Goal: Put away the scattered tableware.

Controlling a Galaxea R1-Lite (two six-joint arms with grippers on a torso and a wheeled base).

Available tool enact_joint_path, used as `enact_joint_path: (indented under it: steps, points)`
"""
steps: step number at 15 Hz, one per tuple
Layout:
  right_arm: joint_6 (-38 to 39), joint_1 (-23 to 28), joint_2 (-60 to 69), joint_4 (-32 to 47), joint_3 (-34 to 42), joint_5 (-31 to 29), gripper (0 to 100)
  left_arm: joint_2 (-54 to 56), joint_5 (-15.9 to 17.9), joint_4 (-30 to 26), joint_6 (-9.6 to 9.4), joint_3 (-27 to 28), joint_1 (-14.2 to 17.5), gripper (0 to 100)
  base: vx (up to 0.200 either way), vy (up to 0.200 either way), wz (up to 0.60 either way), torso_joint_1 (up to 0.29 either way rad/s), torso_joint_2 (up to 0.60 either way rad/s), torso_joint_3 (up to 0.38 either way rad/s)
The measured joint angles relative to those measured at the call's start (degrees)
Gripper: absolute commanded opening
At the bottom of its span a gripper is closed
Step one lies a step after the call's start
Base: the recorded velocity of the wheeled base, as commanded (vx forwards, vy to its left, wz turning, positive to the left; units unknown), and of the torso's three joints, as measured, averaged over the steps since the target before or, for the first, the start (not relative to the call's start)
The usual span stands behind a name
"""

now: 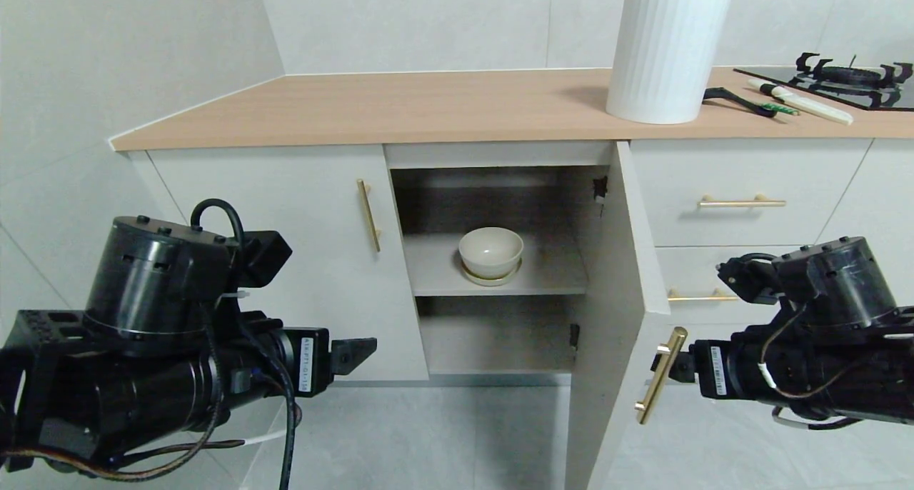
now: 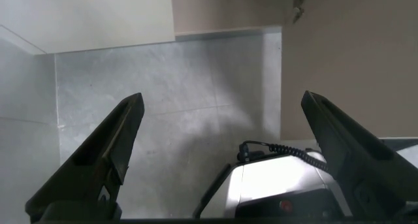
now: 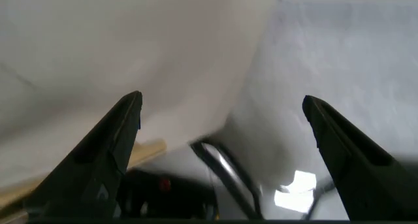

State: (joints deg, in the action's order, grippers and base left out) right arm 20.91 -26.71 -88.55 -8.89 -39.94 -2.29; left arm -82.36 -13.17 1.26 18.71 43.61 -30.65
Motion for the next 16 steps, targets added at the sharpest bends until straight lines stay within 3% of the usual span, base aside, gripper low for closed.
enact_joint_path:
  steps: [3,12,16]
  points:
    - [-0.7,-1.0,-3.3,-8.6,-0.1,0.2,100,0.5,0.0,0.0,0.02,0.1,0.0,100,0.000,0.000,0.00,0.000,0.00,0.000]
    - [-4.0,-2.9,-14.3,-10.2,-11.2,1.4,100,2.4,-1.3,0.1,0.00,0.5,0.1,100,0.000,0.000,0.00,0.000,0.00,0.000]
    - [-4.0,-3.8,-18.1,-14.8,-12.5,0.9,100,2.1,-2.2,0.1,0.17,0.9,0.1,100,0.000,0.000,0.00,0.000,0.00,0.000]
